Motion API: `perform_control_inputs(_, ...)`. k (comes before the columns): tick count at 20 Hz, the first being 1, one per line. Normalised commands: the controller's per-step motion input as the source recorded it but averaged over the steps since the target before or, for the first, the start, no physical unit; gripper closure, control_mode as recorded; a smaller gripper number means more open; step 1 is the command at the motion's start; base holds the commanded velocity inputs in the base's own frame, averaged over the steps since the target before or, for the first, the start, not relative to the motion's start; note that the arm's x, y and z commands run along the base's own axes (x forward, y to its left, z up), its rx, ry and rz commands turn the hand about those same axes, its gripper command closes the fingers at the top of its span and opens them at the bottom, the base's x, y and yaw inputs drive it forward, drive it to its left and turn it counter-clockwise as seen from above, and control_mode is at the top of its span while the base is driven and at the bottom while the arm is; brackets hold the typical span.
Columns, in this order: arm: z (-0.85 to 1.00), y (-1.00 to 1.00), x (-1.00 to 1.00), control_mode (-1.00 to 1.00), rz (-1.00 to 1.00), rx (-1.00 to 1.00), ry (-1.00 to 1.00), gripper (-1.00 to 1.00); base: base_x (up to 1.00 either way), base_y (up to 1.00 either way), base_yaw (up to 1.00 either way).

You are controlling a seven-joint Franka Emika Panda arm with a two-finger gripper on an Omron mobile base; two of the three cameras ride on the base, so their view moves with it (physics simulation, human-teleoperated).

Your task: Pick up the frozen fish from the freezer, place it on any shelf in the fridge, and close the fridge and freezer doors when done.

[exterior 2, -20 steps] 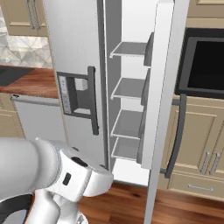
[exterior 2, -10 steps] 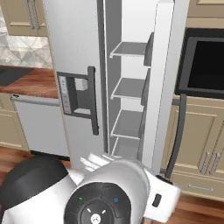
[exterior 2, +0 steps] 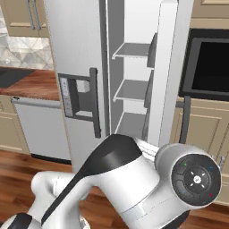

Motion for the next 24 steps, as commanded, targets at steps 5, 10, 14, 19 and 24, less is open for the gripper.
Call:
perform_control_inputs(5, -0.26, -0.32, 0.84, -1.0, 0.0, 0.07, -0.01, -1.0, 0.0, 0.0, 0.0)
perform_control_inputs(10, -0.21, -0.3, 0.81, -1.0, 0.0, 0.04, 0.0, -1.0, 0.0, 0.0, 0.0)
perform_control_inputs(14, -0.2, -0.6, 0.6, -1.0, 0.02, 0.06, 0.0, -1.0, 0.0, 0.0, 0.0)
perform_control_inputs(19, -0.15, -0.77, 0.35, -1.0, 0.07, 0.09, 0.0, -1.0, 0.0, 0.0, 0.0)
perform_control_inputs(24, -0.22, -0.31, 0.63, -1.0, 0.03, 0.11, 0.0, -1.0, 0.0, 0.0, 0.0)
